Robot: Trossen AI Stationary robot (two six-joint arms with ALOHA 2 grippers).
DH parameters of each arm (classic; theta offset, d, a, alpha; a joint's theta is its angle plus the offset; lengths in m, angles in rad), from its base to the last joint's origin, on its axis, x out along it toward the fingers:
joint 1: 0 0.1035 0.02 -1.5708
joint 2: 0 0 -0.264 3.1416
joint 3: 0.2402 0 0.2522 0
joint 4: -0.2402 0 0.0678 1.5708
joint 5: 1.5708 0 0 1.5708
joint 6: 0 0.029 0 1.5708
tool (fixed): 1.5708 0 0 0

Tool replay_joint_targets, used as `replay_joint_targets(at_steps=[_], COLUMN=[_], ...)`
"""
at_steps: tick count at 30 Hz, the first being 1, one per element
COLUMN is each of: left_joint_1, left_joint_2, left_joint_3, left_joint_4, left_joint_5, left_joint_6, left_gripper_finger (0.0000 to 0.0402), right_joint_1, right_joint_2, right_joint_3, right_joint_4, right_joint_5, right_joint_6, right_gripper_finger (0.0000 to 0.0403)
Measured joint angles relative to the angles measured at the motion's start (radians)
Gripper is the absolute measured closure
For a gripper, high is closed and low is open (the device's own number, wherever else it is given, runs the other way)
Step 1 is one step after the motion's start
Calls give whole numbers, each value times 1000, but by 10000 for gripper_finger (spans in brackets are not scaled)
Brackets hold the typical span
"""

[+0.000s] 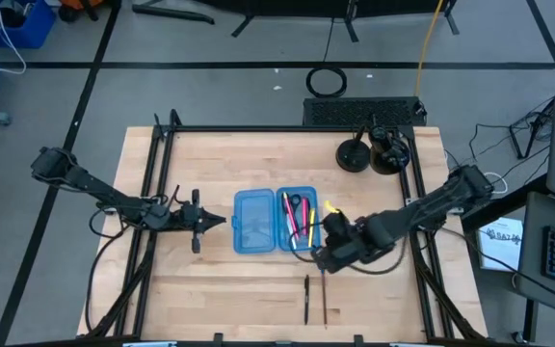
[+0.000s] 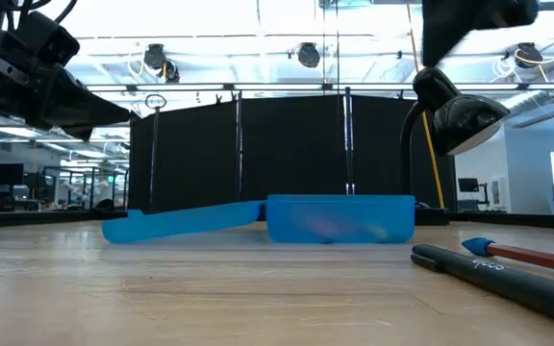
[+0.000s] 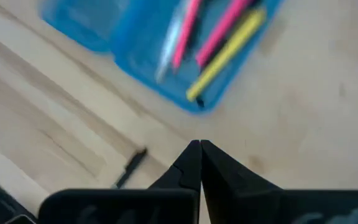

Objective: Pick & place school supplies into a supply box
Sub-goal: Put the brown pencil into the blue supply box

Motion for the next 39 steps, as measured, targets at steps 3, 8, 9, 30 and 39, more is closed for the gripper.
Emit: replay_joint_targets(at_steps=[3,8,9,30,39], left_joint_1=[0,0,0,0,0], left_joint_2=[0,0,0,0,0], left_joint_3=[0,0,0,1,1], left_joint_4=[0,-1,-1,-43,-51], left_joint_5=[0,0,0,56,56], left_joint_6=[2,17,26,29,43], left_gripper_finger=[396,396,396,396,396], right_joint_1=[-6,13,19,-2,-15], right_joint_2=[51,126,135,166,222], right_joint_3=[-17,-44,-49,-394,-390], right_joint_4=[19,104,122,592,612], right_joint_5=[-99,-182,-191,-253,-285], right_joint_6=[62,90,96,305,272], right_gripper_finger=[389,327,310,211,237])
